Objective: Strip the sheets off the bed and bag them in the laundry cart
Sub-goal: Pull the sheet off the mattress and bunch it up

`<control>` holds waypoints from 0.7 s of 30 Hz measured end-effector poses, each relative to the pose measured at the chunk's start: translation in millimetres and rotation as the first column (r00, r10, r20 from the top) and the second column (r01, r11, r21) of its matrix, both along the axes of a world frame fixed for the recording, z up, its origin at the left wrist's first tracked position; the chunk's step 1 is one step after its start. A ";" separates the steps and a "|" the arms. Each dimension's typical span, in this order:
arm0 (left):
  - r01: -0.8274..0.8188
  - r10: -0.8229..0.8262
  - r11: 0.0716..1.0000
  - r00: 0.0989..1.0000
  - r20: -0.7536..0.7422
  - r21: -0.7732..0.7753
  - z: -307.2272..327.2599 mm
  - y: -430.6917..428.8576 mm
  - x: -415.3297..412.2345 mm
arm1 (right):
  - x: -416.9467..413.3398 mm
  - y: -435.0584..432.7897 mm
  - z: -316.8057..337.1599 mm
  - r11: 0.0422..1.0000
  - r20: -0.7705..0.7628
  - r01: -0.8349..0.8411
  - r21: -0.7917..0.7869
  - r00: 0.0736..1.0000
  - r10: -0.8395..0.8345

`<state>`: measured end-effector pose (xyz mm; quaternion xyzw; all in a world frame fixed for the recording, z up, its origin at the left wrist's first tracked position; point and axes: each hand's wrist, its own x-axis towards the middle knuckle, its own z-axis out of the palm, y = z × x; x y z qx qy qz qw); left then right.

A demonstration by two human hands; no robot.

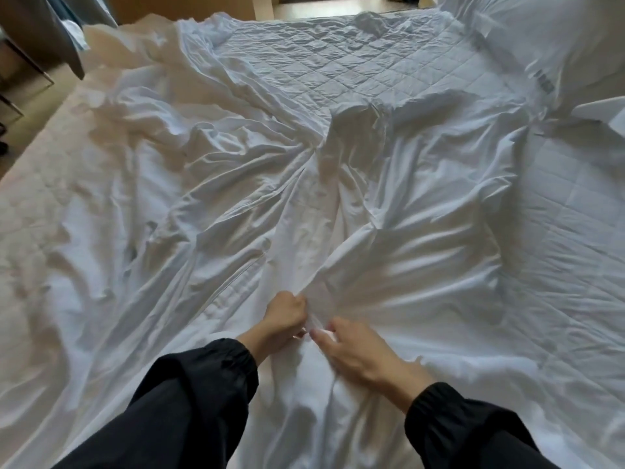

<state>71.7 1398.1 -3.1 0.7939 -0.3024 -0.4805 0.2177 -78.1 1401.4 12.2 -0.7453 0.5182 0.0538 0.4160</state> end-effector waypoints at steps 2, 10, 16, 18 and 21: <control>-0.100 0.098 0.995 0.991 -0.088 -0.012 2.8 -0.8 -6.4 | -8.4 6.5 7.1 0.998 0.004 -0.053 -0.040 0.999 0.054; 0.331 -0.305 0.940 0.922 -0.239 0.079 25.1 2.2 -6.9 | -24.9 11.6 32.4 0.980 0.369 -0.198 -0.011 0.910 0.188; 0.210 -0.203 0.976 0.974 -0.100 0.061 36.7 9.6 18.6 | -47.8 1.0 55.1 0.963 0.298 -0.214 0.163 0.941 0.159; 0.137 -0.122 0.983 0.985 -0.123 0.122 31.4 18.6 20.3 | -49.3 -2.0 49.6 0.991 0.128 -0.126 0.047 0.985 0.119; 0.098 -0.024 0.950 0.969 -0.246 0.297 31.7 28.2 18.4 | -39.3 4.5 35.5 0.967 -0.064 -0.004 -0.253 0.998 -0.013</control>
